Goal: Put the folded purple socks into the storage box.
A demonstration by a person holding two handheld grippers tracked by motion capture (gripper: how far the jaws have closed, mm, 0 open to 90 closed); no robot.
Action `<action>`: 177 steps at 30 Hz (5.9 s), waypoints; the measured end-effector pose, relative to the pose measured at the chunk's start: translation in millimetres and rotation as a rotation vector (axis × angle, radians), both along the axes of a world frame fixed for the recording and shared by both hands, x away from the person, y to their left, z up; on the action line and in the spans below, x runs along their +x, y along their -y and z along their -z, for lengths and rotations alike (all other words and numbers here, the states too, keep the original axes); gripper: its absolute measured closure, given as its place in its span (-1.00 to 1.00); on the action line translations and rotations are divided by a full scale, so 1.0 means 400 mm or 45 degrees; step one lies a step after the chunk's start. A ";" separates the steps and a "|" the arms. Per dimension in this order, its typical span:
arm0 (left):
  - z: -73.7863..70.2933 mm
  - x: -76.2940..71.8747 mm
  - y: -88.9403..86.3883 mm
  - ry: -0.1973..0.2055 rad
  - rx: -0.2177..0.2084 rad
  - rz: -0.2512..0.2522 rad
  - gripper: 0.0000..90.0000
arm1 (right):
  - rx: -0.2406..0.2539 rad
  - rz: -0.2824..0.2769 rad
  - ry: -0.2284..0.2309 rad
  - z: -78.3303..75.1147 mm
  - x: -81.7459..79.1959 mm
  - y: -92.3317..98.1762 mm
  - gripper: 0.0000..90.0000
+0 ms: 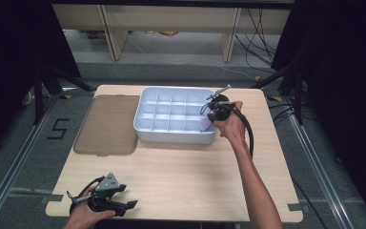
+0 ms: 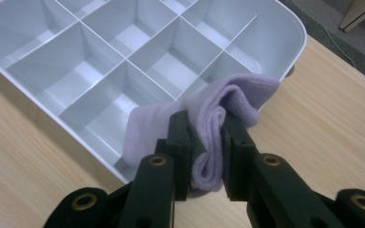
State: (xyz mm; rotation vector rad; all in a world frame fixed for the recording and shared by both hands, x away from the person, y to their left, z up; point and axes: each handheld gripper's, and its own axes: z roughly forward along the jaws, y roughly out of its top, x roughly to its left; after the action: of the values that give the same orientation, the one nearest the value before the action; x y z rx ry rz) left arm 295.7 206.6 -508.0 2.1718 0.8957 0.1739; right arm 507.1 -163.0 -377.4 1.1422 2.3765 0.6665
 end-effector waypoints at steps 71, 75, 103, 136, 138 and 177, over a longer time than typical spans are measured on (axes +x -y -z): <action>0.003 -0.002 0.003 -0.009 0.042 0.031 -0.43 | -0.037 -0.013 -0.158 0.123 0.061 -0.030 0.92; 0.003 -0.004 0.004 -0.014 0.041 0.038 -0.43 | -0.084 -0.029 -0.240 0.166 0.069 -0.049 0.94; 0.000 -0.001 0.001 0.001 0.036 0.027 -0.43 | 0.065 0.022 -0.125 0.089 0.043 0.009 0.61; 0.000 0.000 -0.001 -0.001 0.035 0.032 -0.43 | 0.183 -0.049 0.021 0.032 -0.055 0.009 0.00; 0.002 0.000 0.000 -0.016 0.029 0.012 -0.43 | 0.200 -0.060 0.036 0.031 -0.062 0.010 -0.01; 0.000 -0.001 0.000 0.003 0.038 0.026 -0.43 | 0.371 -0.171 0.114 0.059 -0.200 -0.033 -0.31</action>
State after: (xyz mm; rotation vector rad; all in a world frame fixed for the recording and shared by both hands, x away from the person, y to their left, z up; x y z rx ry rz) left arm 295.4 206.4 -507.8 2.2070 0.8749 0.1806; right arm 426.9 -149.8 -400.8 1.0451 2.3478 1.1162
